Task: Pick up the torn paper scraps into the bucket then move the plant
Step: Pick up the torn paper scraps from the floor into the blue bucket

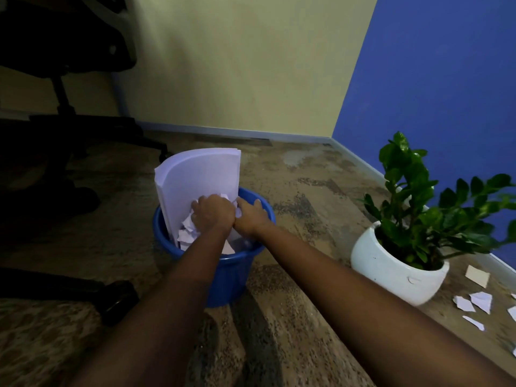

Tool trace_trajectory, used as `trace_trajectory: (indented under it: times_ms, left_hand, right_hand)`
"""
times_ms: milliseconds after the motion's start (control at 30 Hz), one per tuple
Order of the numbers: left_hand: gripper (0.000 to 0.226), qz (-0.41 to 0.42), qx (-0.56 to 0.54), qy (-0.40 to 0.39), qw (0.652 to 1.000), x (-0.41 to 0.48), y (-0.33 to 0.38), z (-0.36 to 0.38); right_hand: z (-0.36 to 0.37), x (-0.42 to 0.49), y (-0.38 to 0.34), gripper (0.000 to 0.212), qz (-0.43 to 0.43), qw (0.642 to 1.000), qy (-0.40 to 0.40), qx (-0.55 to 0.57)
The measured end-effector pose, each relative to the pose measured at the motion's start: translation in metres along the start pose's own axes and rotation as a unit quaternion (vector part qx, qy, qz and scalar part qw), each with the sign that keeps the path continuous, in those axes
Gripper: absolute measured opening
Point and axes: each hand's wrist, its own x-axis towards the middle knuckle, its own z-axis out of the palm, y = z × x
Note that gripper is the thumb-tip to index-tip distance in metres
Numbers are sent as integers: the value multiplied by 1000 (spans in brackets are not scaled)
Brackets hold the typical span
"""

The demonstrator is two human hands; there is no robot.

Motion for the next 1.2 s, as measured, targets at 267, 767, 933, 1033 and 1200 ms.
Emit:
trace_trajectory:
  times_ms: [267,767,933,1033,1200]
  left_hand:
    - [35,200,75,87,973,-38,34,2]
    - [33,524,123,-182,823,-262,130,155]
    - [38,515,151,-259,803,-325,135,201]
    - [45,498,175,-296,796,-355,133,223]
    - [47,471,214,-359,776,-391,118,254]
  right_hand:
    - [-55,-52,39,41,-117,983,131,-50]
    - [-174,-193,283,22,39,977,137,-159]
    - [-190,-239,359,25,103,975,149,-133]
    - [-190,-265,408,23,148,969,164,-113]
    - [-174,-305,485,23,247,953,155,-78]
